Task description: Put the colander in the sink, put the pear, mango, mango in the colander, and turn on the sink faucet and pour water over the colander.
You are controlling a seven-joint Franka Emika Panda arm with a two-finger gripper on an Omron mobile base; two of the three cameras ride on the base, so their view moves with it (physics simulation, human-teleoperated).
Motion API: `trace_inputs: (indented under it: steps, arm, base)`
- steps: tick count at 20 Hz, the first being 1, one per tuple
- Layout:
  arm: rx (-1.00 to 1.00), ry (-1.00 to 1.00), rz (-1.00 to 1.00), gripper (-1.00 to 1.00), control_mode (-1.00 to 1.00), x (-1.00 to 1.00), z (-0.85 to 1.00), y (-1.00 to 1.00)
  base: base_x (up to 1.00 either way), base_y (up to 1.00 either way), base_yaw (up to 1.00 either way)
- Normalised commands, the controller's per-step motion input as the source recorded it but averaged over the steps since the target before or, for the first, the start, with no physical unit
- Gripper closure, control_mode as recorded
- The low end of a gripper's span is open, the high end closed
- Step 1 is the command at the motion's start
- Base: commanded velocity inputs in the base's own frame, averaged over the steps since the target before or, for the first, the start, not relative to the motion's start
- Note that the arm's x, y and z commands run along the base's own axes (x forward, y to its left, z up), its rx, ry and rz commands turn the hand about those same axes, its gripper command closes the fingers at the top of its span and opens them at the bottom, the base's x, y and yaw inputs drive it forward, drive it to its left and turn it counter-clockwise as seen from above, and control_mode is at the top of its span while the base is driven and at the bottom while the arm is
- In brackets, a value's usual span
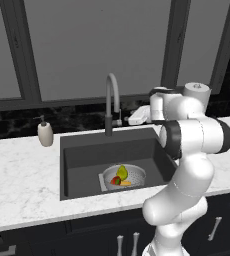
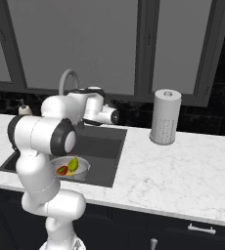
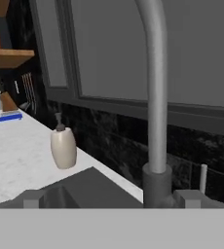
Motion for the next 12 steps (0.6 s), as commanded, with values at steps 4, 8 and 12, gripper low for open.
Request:
trace_inputs:
  steps: [4,8,12]
  arm:
    - [0.01,-0.02,-0.03,-1.0,-1.0,0.19,-0.01,0.08]
    - [0.01,0.0,-0.01,-1.0,-1.0,0.23,0.0,0.0]
    - [0.03,0.0,0.0,-1.0,-1.0,0.19,0.0,0.0]
  base:
    - [0.0,0.0,0.0]
    - [0.0,0.0,0.0]
    - [0.0,0.0,0.0]
